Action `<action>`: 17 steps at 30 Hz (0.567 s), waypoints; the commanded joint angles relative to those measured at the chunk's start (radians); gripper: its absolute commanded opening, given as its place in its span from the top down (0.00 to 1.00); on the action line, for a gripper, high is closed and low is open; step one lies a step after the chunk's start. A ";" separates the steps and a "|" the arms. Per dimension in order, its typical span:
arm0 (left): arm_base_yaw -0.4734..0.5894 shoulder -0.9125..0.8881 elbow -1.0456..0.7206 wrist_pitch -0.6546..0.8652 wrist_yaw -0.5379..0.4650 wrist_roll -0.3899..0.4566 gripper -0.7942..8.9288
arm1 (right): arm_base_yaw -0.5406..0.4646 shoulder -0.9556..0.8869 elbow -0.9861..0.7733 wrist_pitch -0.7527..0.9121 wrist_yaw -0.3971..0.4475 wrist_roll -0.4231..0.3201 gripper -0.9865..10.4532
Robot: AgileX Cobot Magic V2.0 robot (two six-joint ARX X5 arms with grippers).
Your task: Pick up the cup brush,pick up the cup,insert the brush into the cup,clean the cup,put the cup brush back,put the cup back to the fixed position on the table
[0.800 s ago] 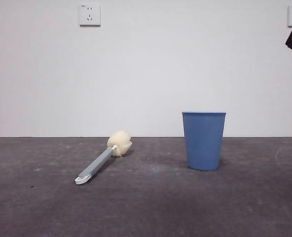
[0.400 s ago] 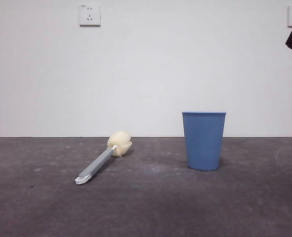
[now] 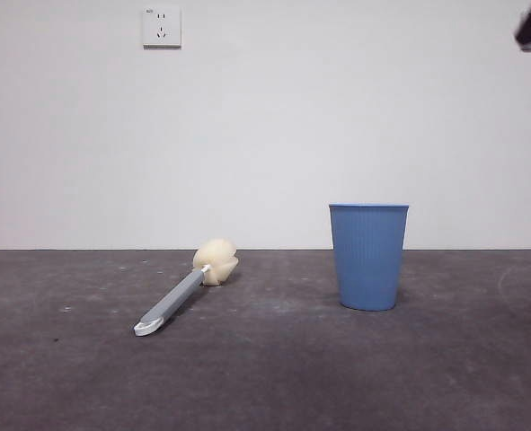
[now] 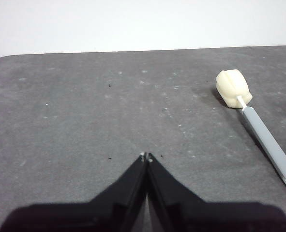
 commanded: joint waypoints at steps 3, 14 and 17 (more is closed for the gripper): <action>0.003 -0.003 -0.014 0.003 -0.002 -0.010 0.92 | -0.195 -0.081 -0.150 0.222 -0.021 -0.039 0.91; 0.003 -0.003 -0.014 0.003 -0.001 -0.010 0.92 | -0.480 -0.386 -0.502 0.488 -0.018 -0.043 0.91; 0.003 -0.003 -0.014 0.003 -0.002 -0.010 0.92 | -0.516 -0.453 -0.559 0.486 -0.018 -0.043 0.91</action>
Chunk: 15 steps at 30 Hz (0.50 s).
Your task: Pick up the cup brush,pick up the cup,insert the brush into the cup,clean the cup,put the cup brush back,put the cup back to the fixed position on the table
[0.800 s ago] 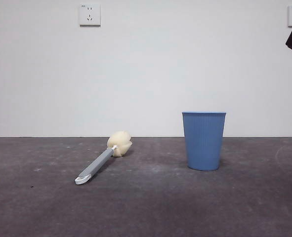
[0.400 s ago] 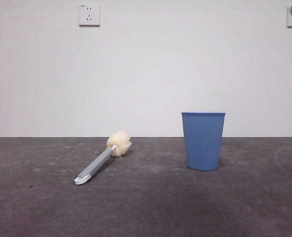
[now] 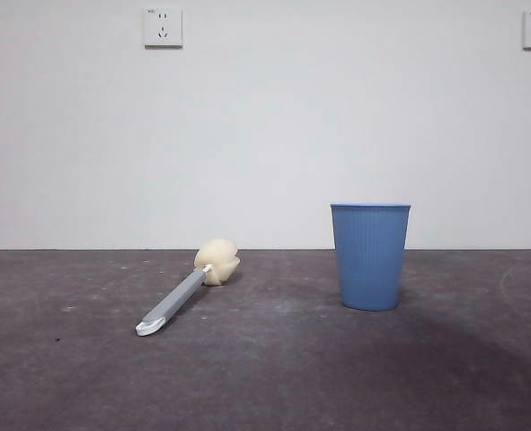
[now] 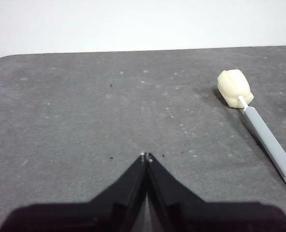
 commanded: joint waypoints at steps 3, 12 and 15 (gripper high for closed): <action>0.003 -0.003 -0.014 0.003 -0.001 -0.010 0.92 | -0.033 -0.079 -0.086 0.004 0.001 -0.005 0.91; 0.003 -0.003 -0.014 0.003 -0.001 -0.010 0.92 | -0.033 -0.179 -0.200 -0.045 0.002 0.045 0.91; 0.003 -0.003 -0.014 0.003 -0.001 -0.009 0.92 | -0.028 -0.197 -0.200 -0.090 0.002 0.043 0.91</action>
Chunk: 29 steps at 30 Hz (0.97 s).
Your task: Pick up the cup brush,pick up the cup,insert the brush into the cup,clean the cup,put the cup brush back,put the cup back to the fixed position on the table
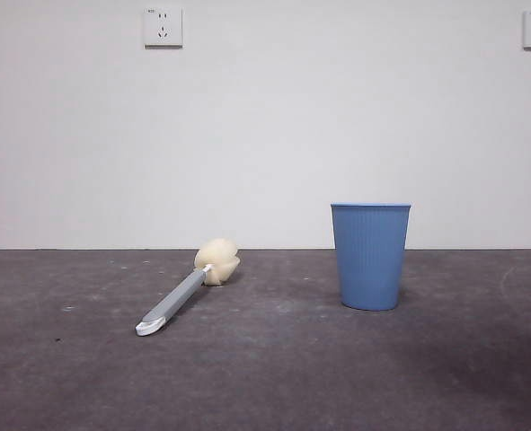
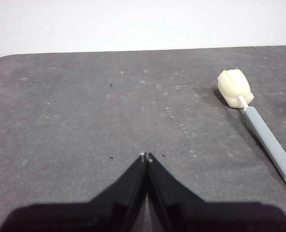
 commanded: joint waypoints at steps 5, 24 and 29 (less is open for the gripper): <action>0.003 -0.003 -0.014 0.003 -0.001 -0.009 0.92 | 0.048 -0.012 -0.010 -0.020 0.002 0.002 0.91; 0.003 -0.003 -0.014 0.003 -0.001 -0.009 0.92 | 0.064 -0.012 -0.010 -0.014 0.005 0.027 0.91; 0.003 -0.003 -0.014 0.003 -0.001 -0.009 0.92 | 0.064 -0.012 -0.010 -0.014 0.005 0.027 0.91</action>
